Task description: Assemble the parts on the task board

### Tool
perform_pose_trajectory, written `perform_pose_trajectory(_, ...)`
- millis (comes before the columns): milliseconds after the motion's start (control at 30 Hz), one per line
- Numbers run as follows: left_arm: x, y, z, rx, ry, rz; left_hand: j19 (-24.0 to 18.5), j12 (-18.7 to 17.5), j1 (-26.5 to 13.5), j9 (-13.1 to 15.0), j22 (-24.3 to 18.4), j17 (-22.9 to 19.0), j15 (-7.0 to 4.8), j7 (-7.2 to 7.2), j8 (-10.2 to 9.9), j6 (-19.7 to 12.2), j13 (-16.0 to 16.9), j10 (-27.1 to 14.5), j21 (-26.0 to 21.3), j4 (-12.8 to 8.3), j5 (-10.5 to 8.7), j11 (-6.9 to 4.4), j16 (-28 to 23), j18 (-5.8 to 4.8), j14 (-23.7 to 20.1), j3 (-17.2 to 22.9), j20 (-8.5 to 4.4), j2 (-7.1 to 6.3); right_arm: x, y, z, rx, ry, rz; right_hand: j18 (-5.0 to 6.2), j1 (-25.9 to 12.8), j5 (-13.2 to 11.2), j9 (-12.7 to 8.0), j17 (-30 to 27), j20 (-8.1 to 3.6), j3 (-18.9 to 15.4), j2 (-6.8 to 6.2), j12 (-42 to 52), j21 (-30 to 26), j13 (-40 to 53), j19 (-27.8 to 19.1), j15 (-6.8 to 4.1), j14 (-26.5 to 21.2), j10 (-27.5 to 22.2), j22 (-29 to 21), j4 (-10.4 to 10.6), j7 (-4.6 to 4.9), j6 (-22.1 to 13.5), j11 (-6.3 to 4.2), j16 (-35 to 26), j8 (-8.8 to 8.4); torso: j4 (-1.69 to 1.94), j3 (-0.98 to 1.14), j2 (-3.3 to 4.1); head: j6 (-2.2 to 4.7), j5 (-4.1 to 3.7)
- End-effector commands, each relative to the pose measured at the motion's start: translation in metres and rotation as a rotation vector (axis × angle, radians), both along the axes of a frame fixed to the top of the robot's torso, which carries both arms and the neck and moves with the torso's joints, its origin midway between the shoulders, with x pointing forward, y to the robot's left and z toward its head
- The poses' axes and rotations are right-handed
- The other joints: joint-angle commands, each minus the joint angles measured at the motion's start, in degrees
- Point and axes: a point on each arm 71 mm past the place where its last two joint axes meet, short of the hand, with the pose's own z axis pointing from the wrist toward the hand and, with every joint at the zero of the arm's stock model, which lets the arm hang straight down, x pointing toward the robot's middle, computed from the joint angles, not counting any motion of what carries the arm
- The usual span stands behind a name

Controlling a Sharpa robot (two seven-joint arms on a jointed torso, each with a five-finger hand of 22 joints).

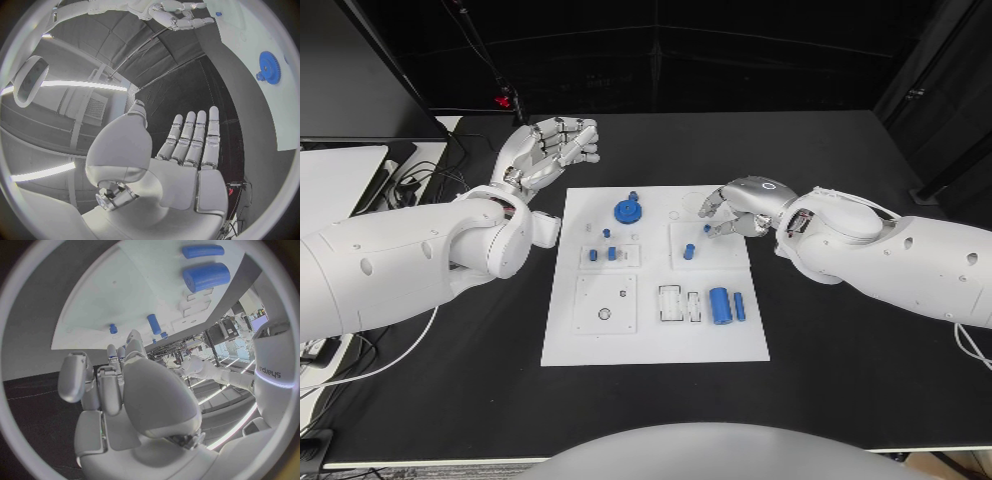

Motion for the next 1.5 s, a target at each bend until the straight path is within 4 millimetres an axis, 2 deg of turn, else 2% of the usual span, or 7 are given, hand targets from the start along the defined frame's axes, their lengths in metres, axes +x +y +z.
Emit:
perform_pose_trajectory(33,-0.002,-0.001,0.007,-0.032,-0.079,-0.01,0.6,0.51,0.45,0.06,-0.17,-0.31,-0.13,6.0,0.65,-0.59,-0.03,-0.65,0.11,-0.15,0.61,-0.09,0.68,-0.04,-0.53,0.27,-0.05,0.7,0.003,0.0,-0.004,-0.086,0.014,-0.038,-0.04,0.04,-0.2,0.1,6.17,0.16,0.63,-0.3,-0.36,-0.33,-0.04,-0.37,-0.01,3.93,0.02,1.8,-0.01,0.29,0.38,0.03,-0.29,-0.51,0.06,0.03,0.02,-0.07,0.08)
perform_pose_trajectory(133,-0.002,0.0,0.007,-0.031,-0.079,-0.007,0.69,0.67,0.55,0.05,-0.21,-0.42,-0.14,6.0,0.82,-0.68,-0.05,-0.74,0.14,-0.15,0.77,-0.1,0.87,-0.02,-0.58,0.25,-0.05,0.8,0.003,0.003,-0.005,-0.09,-0.002,-0.038,0.03,0.2,-0.2,0.1,6.15,0.22,1.1,-0.15,-0.4,-0.69,-0.05,-0.51,0.09,3.93,0.39,1.52,-0.01,0.63,0.62,0.16,-0.29,-0.8,-0.07,0.03,-0.01,-0.14,0.23)
perform_pose_trajectory(233,-0.002,0.001,0.007,-0.031,-0.077,-0.006,0.8,0.88,0.64,0.05,-0.26,-0.56,-0.15,6.0,1.03,-0.77,-0.07,-0.81,0.18,-0.15,0.96,-0.09,1.08,-0.01,-0.66,0.2,-0.05,0.88,0.003,0.005,-0.005,-0.097,-0.021,-0.035,0.04,0.32,-0.2,0.08,6.07,0.29,1.47,-0.18,-0.52,-0.79,-0.07,-0.52,0.18,3.91,0.55,1.44,-0.03,0.81,0.72,0.27,-0.31,-1.08,0.01,0.04,0.01,-0.17,0.29)
perform_pose_trajectory(867,-0.002,0.001,0.006,-0.027,-0.072,0.001,1.4,2.2,1.17,-0.02,-0.57,-1.44,-0.21,5.98,2.27,-1.31,-0.16,-1.06,0.42,-0.19,1.59,-0.15,2.42,0.1,-0.95,-0.11,-0.07,1.89,0.009,0.011,-0.016,-0.165,-0.004,-0.089,0.16,0.31,-0.21,0.14,5.82,0.29,3.31,-0.33,-1.05,-1.32,-0.13,-0.55,0.05,3.85,2.62,1.0,0.21,0.63,2.42,0.02,-0.36,-2.03,-0.01,0.04,-0.01,-0.22,0.55)
perform_pose_trajectory(1167,-0.001,0.003,0.006,-0.022,-0.067,0.01,1.67,2.6,1.31,-0.06,-0.65,-1.76,-0.24,5.98,2.69,-1.48,-0.21,-1.24,0.55,-0.2,1.87,-0.15,2.91,0.16,-0.99,-0.3,-0.08,2.26,0.008,0.015,-0.019,-0.162,-0.009,-0.079,0.13,0.1,-0.22,0.19,5.91,-0.24,4.47,-0.25,-1.87,-1.28,-0.23,-0.29,-0.58,3.91,5.86,1.01,0.31,0.11,4.43,-0.68,-0.27,-2.6,-0.08,-0.02,0.0,-0.53,0.57)
perform_pose_trajectory(1300,0.0,0.004,0.005,-0.018,-0.061,0.018,2.03,3.12,1.71,-0.11,-0.74,-2.2,-0.27,5.96,3.25,-1.66,-0.28,-1.49,0.74,-0.23,1.99,-0.18,3.52,0.22,-1.12,-0.42,-0.09,3.17,0.007,0.017,-0.019,-0.156,-0.013,-0.067,0.11,-0.09,-0.2,0.18,5.87,-0.49,4.81,-0.32,-2.5,-1.24,-0.26,-0.15,-0.85,3.93,7.25,1.03,0.34,-0.19,5.13,-0.99,-0.27,-2.93,-0.06,0.02,0.01,-0.58,0.52)
perform_pose_trajectory(1500,0.0,0.005,0.005,-0.016,-0.059,0.023,2.33,3.44,1.96,-0.15,-0.75,-2.46,-0.31,5.95,3.59,-1.73,-0.31,-1.61,0.92,-0.26,2.1,-0.19,3.93,0.27,-1.14,-0.59,-0.1,3.56,0.007,0.018,-0.019,-0.165,-0.009,-0.07,0.1,-0.2,-0.2,0.21,5.82,-0.79,5.28,-0.27,-3.36,-1.3,-0.27,-0.07,-1.14,3.94,8.73,0.98,0.35,-0.38,6.15,-1.28,-0.28,-3.21,0.02,0.04,0.0,-0.72,0.43)
